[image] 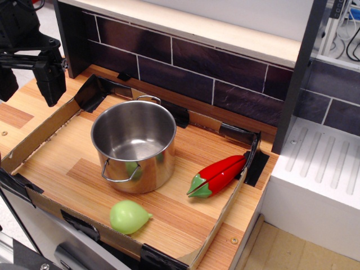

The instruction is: Topple metal pot

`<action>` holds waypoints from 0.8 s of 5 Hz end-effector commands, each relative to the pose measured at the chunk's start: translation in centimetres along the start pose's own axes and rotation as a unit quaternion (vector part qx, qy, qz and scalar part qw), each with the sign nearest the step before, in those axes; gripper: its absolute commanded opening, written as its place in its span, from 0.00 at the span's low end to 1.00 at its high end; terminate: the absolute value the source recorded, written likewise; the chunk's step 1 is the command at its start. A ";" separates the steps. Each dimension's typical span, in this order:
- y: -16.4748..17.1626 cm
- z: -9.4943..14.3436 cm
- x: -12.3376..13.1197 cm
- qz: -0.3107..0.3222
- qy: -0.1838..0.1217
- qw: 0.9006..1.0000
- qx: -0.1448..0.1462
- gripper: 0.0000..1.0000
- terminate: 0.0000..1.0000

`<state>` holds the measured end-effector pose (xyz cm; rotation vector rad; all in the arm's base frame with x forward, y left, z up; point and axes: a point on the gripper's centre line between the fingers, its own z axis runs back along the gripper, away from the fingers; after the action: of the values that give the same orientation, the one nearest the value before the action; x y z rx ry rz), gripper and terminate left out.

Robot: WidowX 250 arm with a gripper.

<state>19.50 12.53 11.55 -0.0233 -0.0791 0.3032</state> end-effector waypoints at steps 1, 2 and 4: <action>0.0 0.0 0.0 0.000 0.000 1.000 0.000 1.00 0.00; -2.6 0.9 0.0 0.007 -0.013 1.000 0.004 1.00 0.00; -7.6 1.5 0.1 0.004 0.000 1.000 -0.012 1.00 0.00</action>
<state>21.14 4.89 12.04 -0.0560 -0.0286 0.3167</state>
